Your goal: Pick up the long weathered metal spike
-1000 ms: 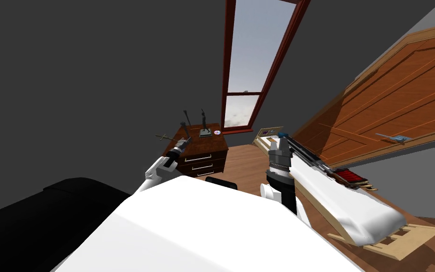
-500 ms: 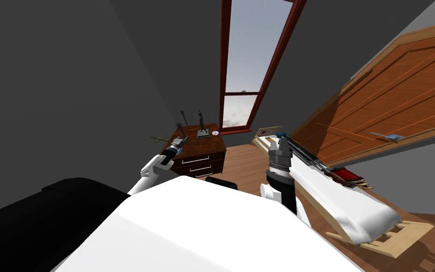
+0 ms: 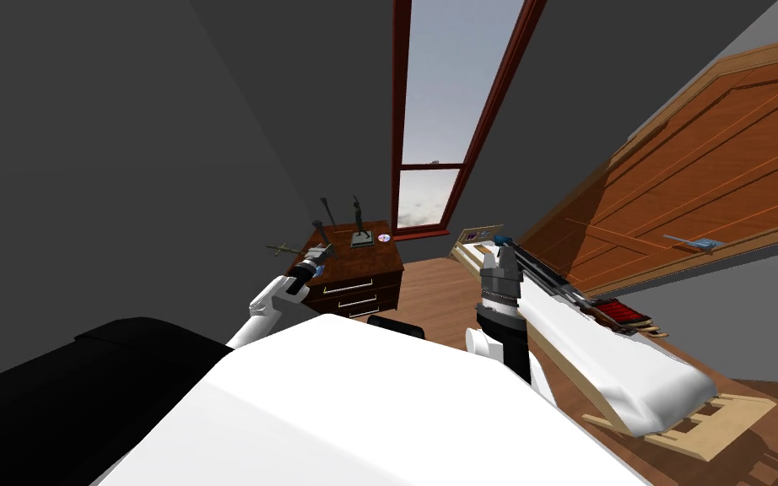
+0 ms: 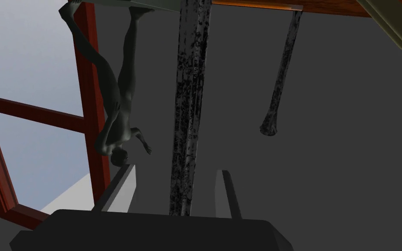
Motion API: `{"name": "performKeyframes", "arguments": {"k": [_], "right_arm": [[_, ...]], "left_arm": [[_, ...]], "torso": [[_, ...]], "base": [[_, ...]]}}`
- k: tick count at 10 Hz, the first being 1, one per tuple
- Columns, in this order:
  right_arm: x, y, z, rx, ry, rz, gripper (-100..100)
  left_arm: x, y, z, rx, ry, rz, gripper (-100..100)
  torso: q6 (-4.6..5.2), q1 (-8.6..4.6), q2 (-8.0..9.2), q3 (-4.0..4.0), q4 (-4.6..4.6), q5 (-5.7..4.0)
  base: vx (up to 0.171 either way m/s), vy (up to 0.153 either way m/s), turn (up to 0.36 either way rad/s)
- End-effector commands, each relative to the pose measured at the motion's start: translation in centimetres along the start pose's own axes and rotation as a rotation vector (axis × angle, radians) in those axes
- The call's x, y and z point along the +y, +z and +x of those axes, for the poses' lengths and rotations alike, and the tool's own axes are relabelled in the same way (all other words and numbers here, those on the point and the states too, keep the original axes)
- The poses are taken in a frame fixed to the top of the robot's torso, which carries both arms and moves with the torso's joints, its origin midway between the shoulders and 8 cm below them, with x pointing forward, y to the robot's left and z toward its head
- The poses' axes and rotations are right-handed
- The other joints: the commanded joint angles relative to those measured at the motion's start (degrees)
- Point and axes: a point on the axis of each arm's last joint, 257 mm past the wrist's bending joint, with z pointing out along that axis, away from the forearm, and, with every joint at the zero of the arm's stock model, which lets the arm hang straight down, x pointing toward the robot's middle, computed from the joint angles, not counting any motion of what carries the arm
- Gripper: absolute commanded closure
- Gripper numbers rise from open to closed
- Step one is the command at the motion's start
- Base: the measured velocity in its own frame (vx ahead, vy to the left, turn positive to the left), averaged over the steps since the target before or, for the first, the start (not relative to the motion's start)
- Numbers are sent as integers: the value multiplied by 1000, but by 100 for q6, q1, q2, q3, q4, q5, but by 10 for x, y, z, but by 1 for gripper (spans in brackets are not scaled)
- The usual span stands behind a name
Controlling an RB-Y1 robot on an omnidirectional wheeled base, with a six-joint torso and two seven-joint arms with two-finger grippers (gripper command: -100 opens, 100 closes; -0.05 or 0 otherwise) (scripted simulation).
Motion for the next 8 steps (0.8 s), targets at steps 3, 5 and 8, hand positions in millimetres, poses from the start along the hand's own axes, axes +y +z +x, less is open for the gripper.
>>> {"name": "performKeyframes", "arguments": {"k": [3, 5, 8], "right_arm": [[0, 0, 0, 0, 0, 0, 0], [0, 0, 0, 0, 0, 0, 0], [0, 0, 0, 0, 0, 0, 0]], "left_arm": [[0, 0, 0, 0, 0, 0, 100], [0, 0, 0, 0, 0, 0, 0], [4, 2, 22, 15, 10, -29, -100]], "torso": [[0, 0, 1, 0, 0, 0], [0, 0, 1, 0, 0, 0], [0, -4, -2, -1, -1, 0]], "base": [[0, 0, 0], [0, 0, 0], [7, -11, 20]]}}
